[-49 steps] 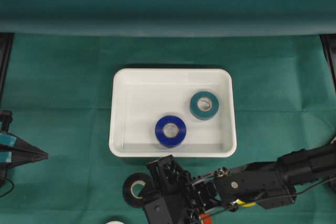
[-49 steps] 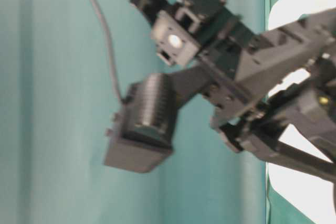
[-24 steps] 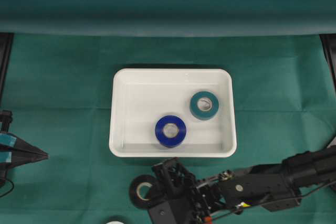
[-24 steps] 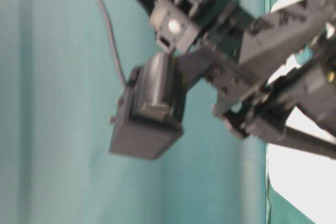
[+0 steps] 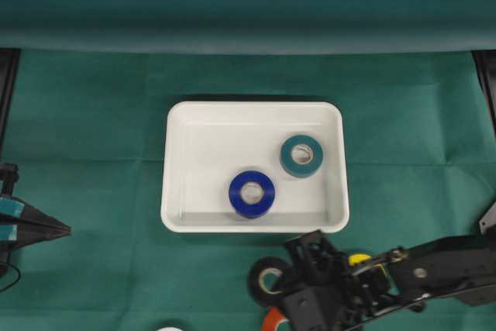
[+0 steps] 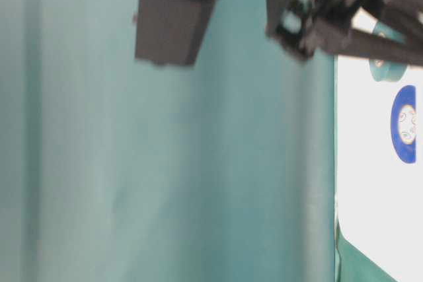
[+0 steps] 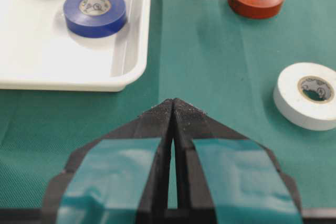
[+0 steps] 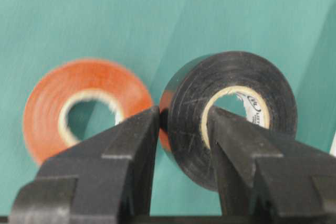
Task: Put the tape into the white case with the right arm.
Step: 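Move the right gripper over the black tape roll and grasp it, then lift the black roll and lower it into the white tray, then open the right gripper and withdraw it toward the red roll, then lower the right gripper onto the red tape roll and grasp it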
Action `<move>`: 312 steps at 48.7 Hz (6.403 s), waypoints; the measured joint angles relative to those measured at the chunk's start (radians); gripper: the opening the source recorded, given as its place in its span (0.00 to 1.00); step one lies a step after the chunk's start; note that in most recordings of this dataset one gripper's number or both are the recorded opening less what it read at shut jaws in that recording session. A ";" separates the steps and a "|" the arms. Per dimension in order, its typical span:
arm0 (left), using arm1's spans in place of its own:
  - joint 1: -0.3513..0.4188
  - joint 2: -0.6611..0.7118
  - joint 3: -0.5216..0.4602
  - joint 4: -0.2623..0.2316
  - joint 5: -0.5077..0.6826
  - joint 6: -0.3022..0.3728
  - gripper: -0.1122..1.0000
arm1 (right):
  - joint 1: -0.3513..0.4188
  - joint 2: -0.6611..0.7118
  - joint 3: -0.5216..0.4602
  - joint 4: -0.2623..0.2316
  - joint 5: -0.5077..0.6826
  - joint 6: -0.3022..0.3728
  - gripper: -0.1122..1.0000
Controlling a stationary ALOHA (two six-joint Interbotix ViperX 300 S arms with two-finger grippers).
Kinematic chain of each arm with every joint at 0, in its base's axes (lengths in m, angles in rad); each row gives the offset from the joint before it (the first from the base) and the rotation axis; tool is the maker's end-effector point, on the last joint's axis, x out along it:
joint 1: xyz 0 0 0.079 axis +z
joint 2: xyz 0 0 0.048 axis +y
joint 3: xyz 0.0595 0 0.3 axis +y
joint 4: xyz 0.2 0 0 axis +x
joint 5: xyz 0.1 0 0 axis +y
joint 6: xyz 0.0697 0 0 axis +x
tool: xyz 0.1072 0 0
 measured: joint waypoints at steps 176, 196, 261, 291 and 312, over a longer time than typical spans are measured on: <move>0.000 0.000 0.002 0.000 0.002 0.000 0.10 | -0.198 -0.887 0.664 -0.118 0.040 0.241 0.68; 0.002 0.000 0.002 0.000 0.000 0.000 0.10 | 0.035 -0.884 0.669 -0.149 0.025 0.238 0.68; 0.002 0.000 0.002 0.000 0.000 0.000 0.10 | 0.052 -0.155 0.252 -0.242 -0.172 0.227 0.68; 0.002 0.000 0.000 0.000 -0.002 0.000 0.10 | 0.112 0.044 0.069 -0.253 -0.173 0.229 0.68; 0.002 0.000 0.002 0.000 -0.002 0.000 0.10 | 0.114 0.058 0.069 -0.255 -0.178 0.229 0.68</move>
